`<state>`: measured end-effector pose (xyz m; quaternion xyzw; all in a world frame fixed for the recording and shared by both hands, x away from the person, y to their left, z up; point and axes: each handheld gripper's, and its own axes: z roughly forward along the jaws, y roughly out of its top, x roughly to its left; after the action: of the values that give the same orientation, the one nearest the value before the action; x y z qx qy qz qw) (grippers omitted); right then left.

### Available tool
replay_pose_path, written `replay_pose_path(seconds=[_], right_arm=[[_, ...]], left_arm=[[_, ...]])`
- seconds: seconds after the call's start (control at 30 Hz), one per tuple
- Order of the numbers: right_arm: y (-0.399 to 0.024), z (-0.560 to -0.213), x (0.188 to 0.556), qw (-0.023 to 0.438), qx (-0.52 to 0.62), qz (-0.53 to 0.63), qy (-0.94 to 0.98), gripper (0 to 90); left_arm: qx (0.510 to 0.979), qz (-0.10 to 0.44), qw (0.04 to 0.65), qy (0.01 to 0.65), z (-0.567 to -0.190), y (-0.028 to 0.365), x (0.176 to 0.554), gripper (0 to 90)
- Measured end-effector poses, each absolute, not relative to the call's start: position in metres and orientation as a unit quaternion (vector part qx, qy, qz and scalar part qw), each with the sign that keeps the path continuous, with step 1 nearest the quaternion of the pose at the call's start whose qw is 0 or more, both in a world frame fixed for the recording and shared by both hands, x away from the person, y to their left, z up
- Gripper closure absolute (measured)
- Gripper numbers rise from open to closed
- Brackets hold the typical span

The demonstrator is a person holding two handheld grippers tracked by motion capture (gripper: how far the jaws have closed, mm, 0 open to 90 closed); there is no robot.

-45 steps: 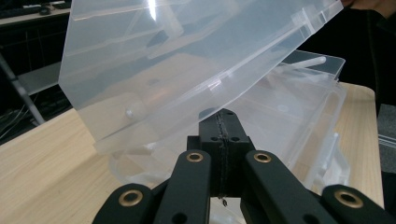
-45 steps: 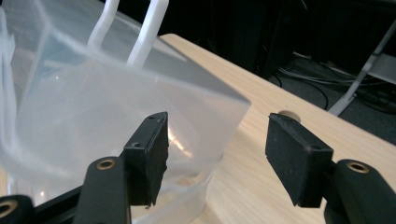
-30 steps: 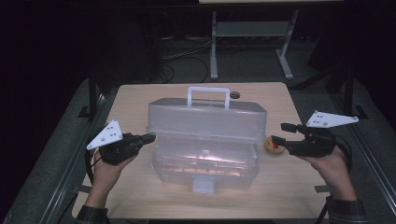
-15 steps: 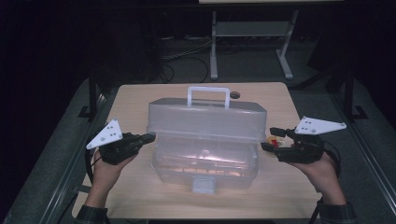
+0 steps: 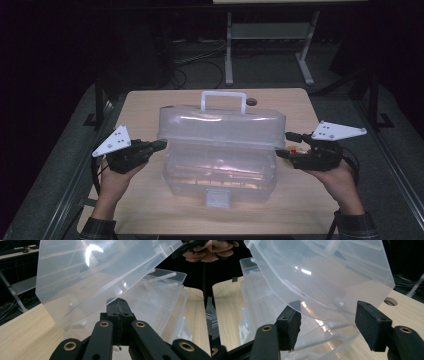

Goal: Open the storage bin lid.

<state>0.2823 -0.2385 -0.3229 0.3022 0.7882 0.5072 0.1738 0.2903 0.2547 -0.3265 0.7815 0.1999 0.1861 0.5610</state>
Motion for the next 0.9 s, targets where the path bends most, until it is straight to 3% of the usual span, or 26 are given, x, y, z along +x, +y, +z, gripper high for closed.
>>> replay_pose_path(seconds=[0.9], right_arm=[[-0.2302, -0.3191, 0.2916, 0.201, 0.313, 0.512, 0.774, 37.1]], left_arm=[[0.782, 0.173, 0.564, 0.202, -0.3261, 0.2578, 0.2881, 86.9]])
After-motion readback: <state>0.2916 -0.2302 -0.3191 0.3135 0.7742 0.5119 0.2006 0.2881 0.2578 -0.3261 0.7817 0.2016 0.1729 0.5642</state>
